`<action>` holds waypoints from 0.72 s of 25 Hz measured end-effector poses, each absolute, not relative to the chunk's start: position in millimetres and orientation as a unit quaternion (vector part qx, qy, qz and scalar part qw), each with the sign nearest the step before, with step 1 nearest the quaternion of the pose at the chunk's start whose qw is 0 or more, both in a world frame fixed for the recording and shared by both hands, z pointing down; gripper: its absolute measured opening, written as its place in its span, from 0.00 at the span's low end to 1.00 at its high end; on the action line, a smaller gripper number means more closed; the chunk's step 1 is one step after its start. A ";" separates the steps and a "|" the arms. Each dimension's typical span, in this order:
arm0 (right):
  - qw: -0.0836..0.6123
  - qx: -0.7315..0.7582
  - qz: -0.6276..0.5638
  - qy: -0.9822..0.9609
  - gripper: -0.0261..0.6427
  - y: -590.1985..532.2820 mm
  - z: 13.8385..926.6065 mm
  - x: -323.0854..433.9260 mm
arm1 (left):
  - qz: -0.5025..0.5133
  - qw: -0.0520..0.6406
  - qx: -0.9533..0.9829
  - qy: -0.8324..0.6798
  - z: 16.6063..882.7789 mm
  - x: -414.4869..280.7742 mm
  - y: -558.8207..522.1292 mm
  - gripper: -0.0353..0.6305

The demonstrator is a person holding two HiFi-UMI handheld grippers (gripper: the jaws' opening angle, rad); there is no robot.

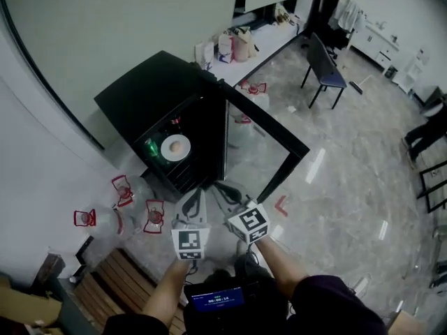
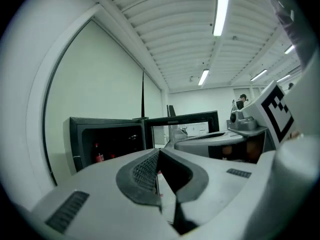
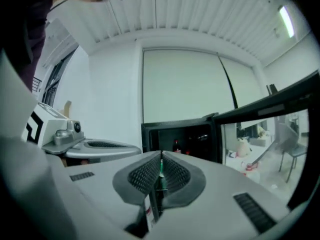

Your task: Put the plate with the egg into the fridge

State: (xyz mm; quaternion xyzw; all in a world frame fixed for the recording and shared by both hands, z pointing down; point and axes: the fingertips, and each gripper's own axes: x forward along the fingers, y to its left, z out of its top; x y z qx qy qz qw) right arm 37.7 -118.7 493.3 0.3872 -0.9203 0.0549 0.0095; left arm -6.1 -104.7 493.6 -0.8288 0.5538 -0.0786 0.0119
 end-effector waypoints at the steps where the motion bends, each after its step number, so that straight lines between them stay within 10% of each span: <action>1: 0.002 0.399 0.047 -0.916 0.06 -112.0 486.2 49.6 | -0.078 0.011 -0.835 0.544 487.8 4.3 -99.6 0.07; 18: 0.035 0.528 0.047 -0.847 0.05 -143.6 489.5 386.5 | -0.077 0.016 -0.910 0.407 471.9 264.2 -94.2 0.07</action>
